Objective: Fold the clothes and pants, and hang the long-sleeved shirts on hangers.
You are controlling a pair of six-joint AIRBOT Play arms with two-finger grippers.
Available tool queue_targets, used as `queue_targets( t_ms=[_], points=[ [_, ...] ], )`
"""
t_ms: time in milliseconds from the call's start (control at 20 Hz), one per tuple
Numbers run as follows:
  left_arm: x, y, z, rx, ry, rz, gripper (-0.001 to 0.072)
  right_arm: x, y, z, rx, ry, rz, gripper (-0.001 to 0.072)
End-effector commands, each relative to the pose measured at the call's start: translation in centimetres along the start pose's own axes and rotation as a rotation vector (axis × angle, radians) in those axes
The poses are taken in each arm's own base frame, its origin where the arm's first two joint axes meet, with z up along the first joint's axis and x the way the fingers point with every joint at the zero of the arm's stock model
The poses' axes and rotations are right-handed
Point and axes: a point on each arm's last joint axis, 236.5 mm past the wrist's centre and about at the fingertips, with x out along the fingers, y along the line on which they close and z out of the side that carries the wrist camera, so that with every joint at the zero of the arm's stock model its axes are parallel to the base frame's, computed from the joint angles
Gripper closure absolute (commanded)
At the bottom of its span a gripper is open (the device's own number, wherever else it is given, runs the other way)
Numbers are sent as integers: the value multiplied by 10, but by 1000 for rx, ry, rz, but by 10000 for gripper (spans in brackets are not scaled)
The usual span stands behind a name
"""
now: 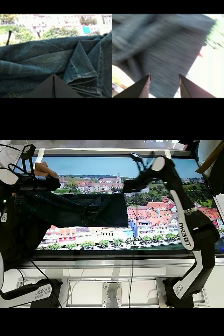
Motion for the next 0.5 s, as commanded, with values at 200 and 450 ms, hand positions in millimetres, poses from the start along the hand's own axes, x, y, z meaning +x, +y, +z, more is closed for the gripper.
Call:
queue_targets(
  t_ms=[200,450],
  points=[
    [0,0,-1,0,3,-1,666,77,-69,-37,244,76,72,321],
    [0,0,-1,0,2,0,666,116,-53,-40,348,96,212,320]
  ],
)
